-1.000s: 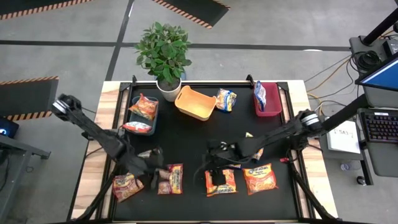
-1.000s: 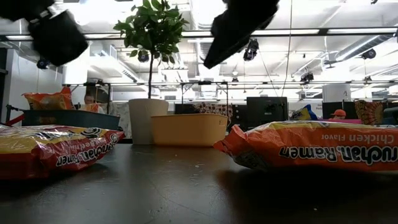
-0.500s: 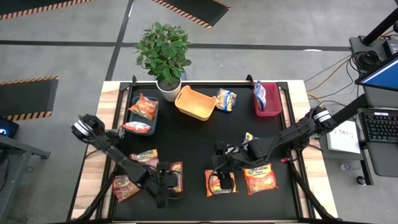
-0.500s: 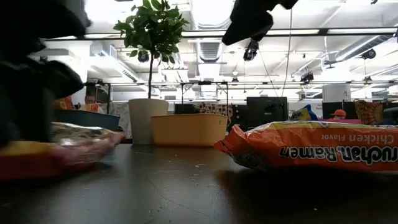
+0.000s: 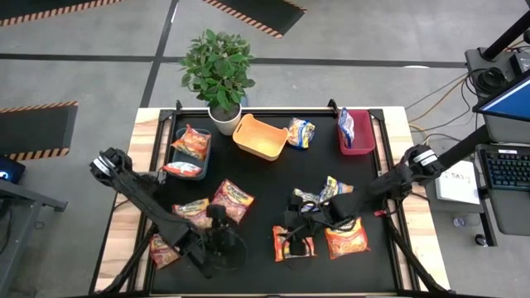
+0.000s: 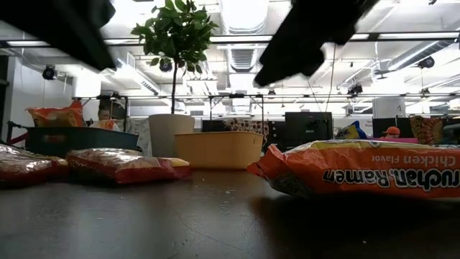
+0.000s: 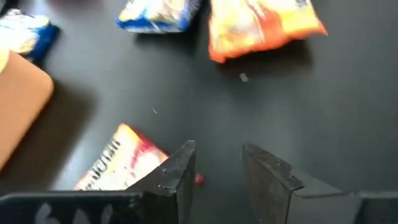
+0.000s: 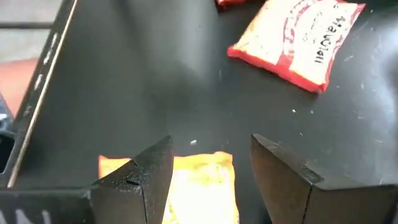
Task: Sort Maruchan noodles
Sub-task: Put the bottom right red noodle pack into the yellow bin
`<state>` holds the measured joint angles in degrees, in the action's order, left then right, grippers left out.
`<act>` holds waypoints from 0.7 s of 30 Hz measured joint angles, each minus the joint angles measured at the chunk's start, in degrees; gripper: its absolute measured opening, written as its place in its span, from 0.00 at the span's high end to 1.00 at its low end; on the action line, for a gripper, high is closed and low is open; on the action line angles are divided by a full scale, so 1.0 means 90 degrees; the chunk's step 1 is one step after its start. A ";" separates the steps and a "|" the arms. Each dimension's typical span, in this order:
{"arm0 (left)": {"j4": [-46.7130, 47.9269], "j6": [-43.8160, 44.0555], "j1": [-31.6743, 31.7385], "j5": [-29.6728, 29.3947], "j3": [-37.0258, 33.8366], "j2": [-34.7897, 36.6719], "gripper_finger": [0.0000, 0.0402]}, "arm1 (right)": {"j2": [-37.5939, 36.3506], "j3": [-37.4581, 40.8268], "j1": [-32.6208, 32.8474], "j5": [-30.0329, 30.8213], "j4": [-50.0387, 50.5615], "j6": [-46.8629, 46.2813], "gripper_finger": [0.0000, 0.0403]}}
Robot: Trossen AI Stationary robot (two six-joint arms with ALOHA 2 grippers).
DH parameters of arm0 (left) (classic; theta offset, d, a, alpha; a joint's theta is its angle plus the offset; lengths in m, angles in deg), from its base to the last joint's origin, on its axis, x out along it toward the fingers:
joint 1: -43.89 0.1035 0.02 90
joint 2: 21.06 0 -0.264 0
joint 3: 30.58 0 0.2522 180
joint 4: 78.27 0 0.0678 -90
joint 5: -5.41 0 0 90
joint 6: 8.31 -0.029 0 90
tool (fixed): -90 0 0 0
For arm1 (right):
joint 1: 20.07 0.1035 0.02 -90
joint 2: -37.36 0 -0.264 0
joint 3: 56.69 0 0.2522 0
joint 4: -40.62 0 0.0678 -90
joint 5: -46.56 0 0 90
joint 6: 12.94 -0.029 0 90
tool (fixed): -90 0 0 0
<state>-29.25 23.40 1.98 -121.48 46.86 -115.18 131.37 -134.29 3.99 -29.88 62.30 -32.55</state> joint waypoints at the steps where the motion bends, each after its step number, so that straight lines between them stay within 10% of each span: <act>1: 0.0018 0.0091 -0.0066 -0.0022 -0.0128 -0.0007 0.74 | 0.0056 0.0160 -0.0076 -0.0005 -0.0404 -0.0048 0.51; 21: -0.0280 0.0868 0.1231 -0.0354 -0.2263 0.0426 0.91 | 0.0414 0.0592 -0.1714 -0.0055 -0.1814 0.0067 0.51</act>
<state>-31.77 31.22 13.06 -124.67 26.49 -111.35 135.10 -128.96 -11.44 -30.37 45.98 -31.95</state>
